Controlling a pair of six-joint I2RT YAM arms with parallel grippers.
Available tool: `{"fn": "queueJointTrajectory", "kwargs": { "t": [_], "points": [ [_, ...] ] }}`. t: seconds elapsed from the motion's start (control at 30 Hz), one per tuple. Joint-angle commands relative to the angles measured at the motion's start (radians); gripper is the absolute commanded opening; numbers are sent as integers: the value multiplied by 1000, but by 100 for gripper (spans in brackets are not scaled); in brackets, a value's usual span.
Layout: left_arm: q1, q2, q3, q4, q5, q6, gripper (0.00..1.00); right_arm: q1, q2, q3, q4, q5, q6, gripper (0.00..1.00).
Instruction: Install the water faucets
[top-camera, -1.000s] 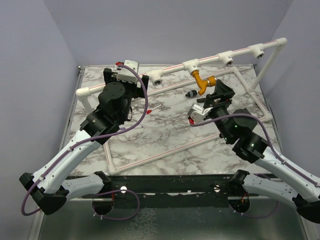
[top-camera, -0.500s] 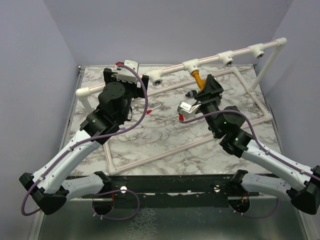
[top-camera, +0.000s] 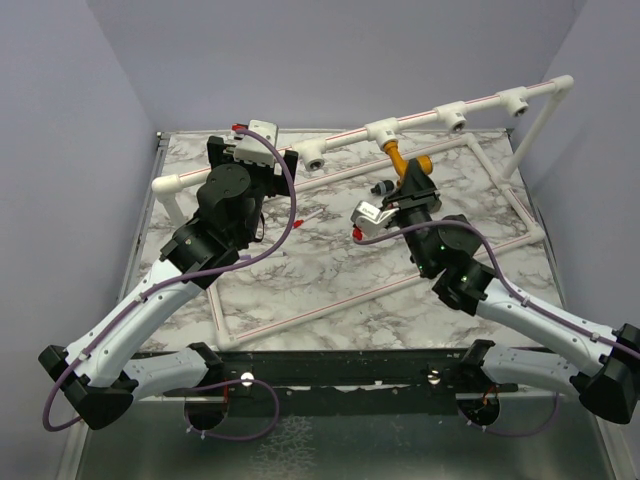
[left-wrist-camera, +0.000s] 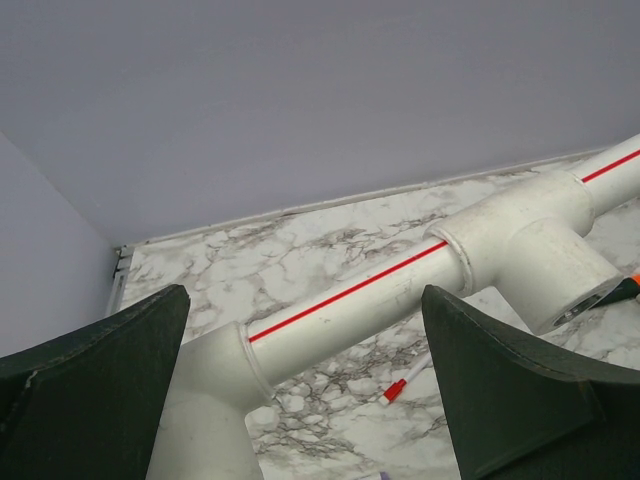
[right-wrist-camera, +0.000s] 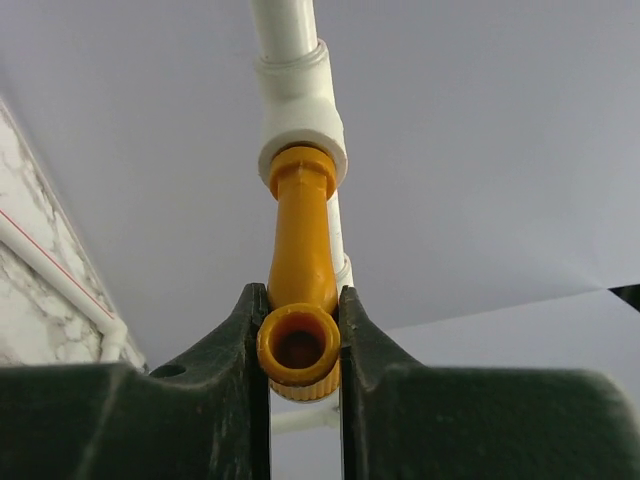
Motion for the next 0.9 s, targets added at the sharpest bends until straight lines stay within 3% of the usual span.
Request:
{"fn": "queueJointTrajectory", "kwargs": {
  "t": [0.0, 0.13, 0.4, 0.7, 0.87],
  "points": [
    [-14, 46, -51, -194, 39, -79, 99, 1, 14, -13, 30, 46, 171, 1],
    [-14, 47, -53, -195, 37, -78, 99, 0, 16, 5, 31, 52, 364, 1],
    [-14, 50, -53, -193, 35, -78, 99, 0, 1, 81, -45, 49, 996, 1],
    [-14, 47, -54, -193, 41, -79, 99, 0, -26, 44, 2, 111, 1655, 1],
    [-16, 45, -56, -193, 40, -79, 99, 0, -23, 36, 15, 140, 1915, 0]
  ]
}}
